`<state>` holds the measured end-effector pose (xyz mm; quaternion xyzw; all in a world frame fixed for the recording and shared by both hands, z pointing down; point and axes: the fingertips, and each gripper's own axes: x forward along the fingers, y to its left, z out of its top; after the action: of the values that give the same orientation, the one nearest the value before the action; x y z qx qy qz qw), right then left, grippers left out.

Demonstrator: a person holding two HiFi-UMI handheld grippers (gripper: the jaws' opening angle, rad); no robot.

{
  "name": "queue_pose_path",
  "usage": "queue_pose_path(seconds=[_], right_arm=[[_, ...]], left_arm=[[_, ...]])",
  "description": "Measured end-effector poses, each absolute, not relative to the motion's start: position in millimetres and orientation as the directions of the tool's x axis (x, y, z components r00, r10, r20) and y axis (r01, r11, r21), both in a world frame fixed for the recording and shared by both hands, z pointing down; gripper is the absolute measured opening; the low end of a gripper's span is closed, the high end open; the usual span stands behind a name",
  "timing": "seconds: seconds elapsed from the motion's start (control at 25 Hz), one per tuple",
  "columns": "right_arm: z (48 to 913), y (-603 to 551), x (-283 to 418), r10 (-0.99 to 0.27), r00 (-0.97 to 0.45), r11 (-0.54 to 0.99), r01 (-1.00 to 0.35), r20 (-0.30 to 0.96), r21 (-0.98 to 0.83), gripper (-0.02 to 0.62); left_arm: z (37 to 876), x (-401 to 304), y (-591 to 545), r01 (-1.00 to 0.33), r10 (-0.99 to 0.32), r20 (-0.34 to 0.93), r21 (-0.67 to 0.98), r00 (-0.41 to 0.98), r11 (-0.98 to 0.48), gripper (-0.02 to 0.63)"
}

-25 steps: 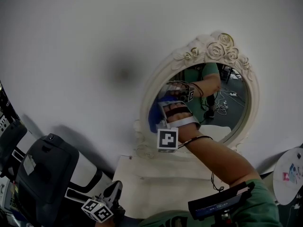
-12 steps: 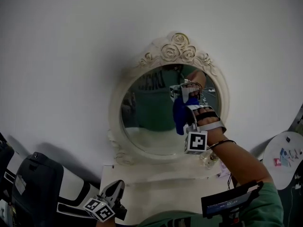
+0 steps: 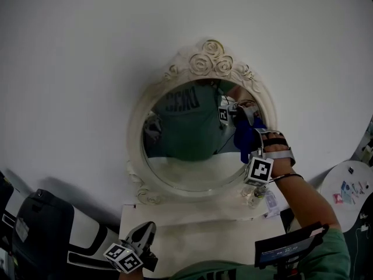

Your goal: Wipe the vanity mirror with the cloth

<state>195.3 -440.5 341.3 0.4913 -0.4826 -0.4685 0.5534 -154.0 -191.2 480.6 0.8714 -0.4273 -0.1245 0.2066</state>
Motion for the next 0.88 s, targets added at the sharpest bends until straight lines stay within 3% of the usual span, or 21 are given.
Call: queue_pose_path(seconds=[0.12,0.32,0.56,0.88], right_arm=[[338.3,-431.7,136.6,-0.998,-0.033,0.061,0.041,0.062,0.997,0.106],[358.0,-417.6,-24.0,-0.943,-0.319,0.067,0.085,0.091,0.994,0.106],[358.7,-407.0,-162.6,-0.871,-0.484,0.054,0.067,0.080,0.996,0.106],[364.7,-412.9,-194.0,-0.862,-0.500,0.060,0.059,0.082,0.996,0.106]], left_arm=[[484.8,-174.4,-182.6,-0.716,-0.821,-0.032,0.471,0.570,-0.515,-0.003],[490.7,-214.4,-164.6,-0.754,-0.868,-0.030,0.481,0.496,-0.448,-0.003],[492.5,-258.7,-140.8,-0.790,-0.910,-0.028,0.486,0.414,-0.374,-0.003],[496.2,-281.7,-129.1,-0.801,-0.931,-0.025,0.501,0.365,-0.328,-0.003]])
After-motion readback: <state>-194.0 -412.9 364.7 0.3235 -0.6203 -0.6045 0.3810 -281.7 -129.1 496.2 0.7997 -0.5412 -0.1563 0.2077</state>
